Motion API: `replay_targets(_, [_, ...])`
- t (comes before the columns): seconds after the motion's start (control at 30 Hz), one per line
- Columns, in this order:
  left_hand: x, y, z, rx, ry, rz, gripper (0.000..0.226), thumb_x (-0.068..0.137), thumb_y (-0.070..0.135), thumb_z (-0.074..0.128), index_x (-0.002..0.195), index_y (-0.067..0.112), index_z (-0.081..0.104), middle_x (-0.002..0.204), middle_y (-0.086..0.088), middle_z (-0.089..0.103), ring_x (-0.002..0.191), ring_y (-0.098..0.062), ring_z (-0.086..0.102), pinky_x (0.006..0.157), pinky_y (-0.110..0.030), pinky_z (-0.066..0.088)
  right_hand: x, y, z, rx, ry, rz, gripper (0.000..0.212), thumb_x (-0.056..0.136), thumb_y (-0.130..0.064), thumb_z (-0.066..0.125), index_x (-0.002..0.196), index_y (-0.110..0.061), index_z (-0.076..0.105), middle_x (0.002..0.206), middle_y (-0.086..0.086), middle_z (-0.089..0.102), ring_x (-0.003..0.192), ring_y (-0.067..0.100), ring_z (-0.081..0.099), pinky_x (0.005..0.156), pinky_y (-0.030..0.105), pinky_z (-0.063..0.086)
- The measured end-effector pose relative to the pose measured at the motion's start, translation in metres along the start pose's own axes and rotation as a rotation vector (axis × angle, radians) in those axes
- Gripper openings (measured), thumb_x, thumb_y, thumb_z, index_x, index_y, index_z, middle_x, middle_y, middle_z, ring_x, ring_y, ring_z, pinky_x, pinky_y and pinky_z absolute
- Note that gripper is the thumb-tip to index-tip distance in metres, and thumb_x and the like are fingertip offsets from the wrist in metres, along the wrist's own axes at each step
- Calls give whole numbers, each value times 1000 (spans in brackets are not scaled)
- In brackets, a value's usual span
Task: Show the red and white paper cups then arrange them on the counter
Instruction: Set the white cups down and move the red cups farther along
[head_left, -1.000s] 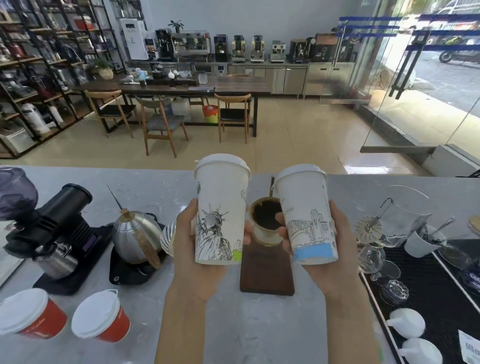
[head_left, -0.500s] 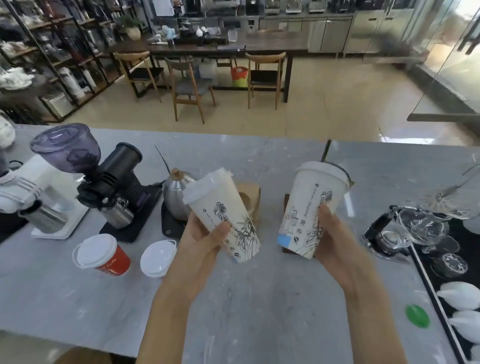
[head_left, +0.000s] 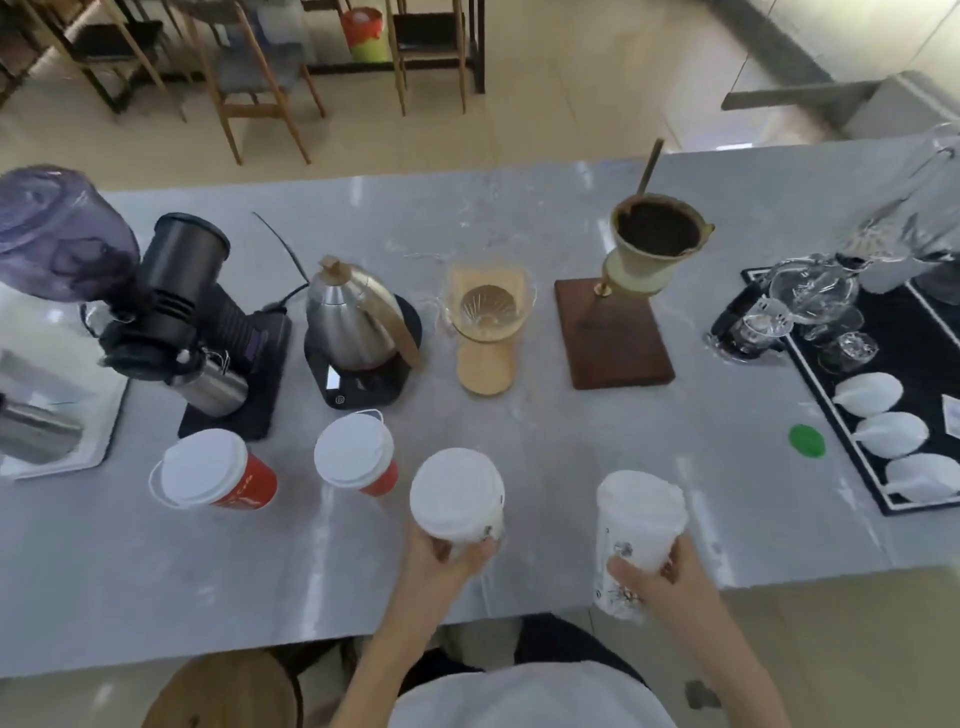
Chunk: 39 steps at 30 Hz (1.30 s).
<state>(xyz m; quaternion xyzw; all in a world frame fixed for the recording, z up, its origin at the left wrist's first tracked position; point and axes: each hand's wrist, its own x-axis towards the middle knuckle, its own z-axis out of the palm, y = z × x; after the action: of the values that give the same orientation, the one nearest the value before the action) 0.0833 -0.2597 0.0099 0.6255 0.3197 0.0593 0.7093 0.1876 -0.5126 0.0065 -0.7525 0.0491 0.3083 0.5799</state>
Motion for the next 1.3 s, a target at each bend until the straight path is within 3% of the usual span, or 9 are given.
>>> replay_targets(0.17, [12,13,1,-17,-2,38,79,75,-9,77,130,36,42,132,15,55,113,7,58,86,-16,52,25,-29,11,-48,-34,-174,89,69,-26,87,113,-77,28,125,-31,46,107,-7,55,70,13,52])
replay_targets(0.37, [41,17,18,-8,54,56,82,76,-1,80,143,20,38,139,3,54,120,-3,56,86,-17,53,88,-65,13,17,-21,-357,81,75,-3,80,119,-52,32,127,-20,46,107,-12,55,76,8,50])
replay_targets(0.5, [68,11,29,54,100,65,82,76,-1,81,144,12,37,140,-8,54,128,-20,52,105,-43,47,121,-59,11,3,29,-407,82,74,5,79,117,-44,31,121,-18,46,104,-19,52,74,5,48])
replay_targets(0.67, [88,2,36,58,179,71,87,65,14,80,141,9,38,137,-13,54,126,-26,53,92,-33,55,140,-26,-3,-50,97,-381,90,71,-1,83,132,-34,25,126,-9,47,114,-5,50,78,7,48])
replay_targets(0.73, [92,-3,37,67,184,79,89,65,16,81,142,12,37,138,-12,53,126,-28,52,95,-41,55,145,-16,-9,-65,113,-367,90,71,-3,84,133,-35,26,128,-7,49,116,0,50,79,6,47])
replay_targets(0.8, [96,-9,37,78,182,82,88,65,16,83,141,16,39,138,-11,53,127,-29,52,99,-54,50,148,-8,-12,-64,121,-353,92,71,-6,85,134,-39,26,129,-9,50,117,-4,50,80,6,47])
replay_targets(0.97, [106,-22,37,123,160,81,84,73,10,85,142,22,38,141,-5,51,130,-23,49,107,-51,43,154,0,-12,-64,148,-332,92,70,-7,85,130,-46,28,127,-19,50,111,-17,50,79,2,45])
replay_targets(1.13, [116,-31,36,151,126,54,87,75,8,83,146,14,33,142,-9,49,131,-25,48,109,-47,42,162,12,-12,-110,128,-319,81,71,-10,85,138,-21,40,129,-5,56,114,-4,55,89,4,40])
replay_targets(1.3, [116,-46,41,212,125,40,89,73,9,85,145,10,35,142,-11,51,130,-26,49,111,-46,40,161,16,-10,-196,192,-374,71,70,-15,86,112,-61,51,110,-41,60,106,-13,56,80,-1,41])
